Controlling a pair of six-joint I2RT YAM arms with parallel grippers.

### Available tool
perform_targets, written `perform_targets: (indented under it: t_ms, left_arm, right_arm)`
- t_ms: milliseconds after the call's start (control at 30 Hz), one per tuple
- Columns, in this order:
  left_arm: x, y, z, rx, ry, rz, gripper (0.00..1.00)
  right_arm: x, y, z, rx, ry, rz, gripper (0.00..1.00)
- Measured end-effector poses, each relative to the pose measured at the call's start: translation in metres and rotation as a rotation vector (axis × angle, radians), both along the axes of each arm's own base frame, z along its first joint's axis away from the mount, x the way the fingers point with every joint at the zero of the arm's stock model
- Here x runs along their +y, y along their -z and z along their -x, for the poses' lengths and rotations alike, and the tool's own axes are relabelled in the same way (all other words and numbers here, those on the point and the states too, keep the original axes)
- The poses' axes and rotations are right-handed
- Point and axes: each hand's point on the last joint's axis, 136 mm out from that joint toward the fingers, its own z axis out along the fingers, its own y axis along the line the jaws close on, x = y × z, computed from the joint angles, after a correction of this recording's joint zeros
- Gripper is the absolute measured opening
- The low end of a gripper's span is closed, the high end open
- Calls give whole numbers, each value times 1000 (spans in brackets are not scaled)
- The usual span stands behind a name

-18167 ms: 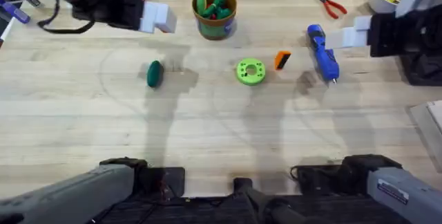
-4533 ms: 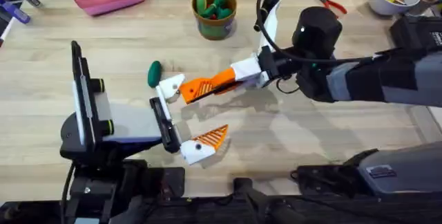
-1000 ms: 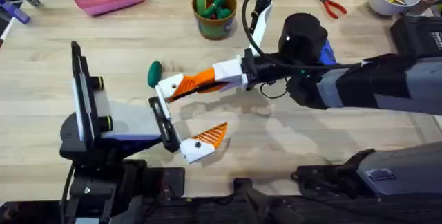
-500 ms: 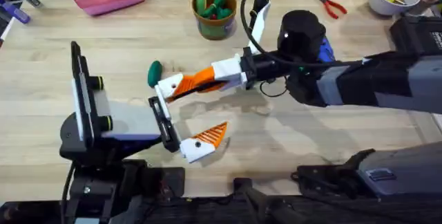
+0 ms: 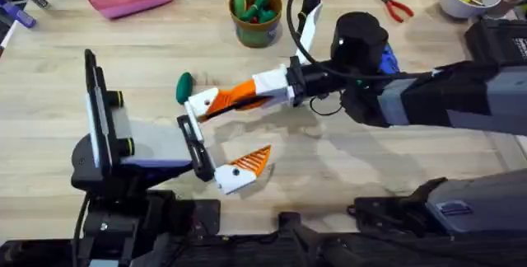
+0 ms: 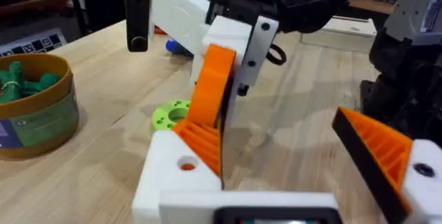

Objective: Pick up the gripper from the table and insert it into the empty holder that is missing its gripper. Then pick up a screw, insert it into the mounting hole, and use the screwdriver to tighten it. Finally, clean up the table by picking up the vegetable and placing it into the bucket.

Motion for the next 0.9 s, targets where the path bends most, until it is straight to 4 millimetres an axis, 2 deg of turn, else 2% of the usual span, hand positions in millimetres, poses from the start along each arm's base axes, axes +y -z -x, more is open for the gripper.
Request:
perform_targets:
  t_ms: [300, 333, 533, 567, 900]
  left_arm:
    - [0, 0, 0, 0, 0, 0, 987]
    - [0, 0, 0, 0, 0, 0, 986]
    - [0, 0, 1, -22, 6, -9, 986]
    - [0, 0, 1, -23, 7, -10, 986]
    - [0, 0, 1, -28, 7, -12, 986]
  right_arm:
    - [0, 0, 0, 0, 0, 0, 5]
    - [0, 0, 0, 3, 1, 1, 72]
    - [0, 4, 0, 19, 3, 14, 922]
    - [0, 4, 0, 16, 4, 14, 972]
    - [0, 4, -1, 15, 9, 14, 991]
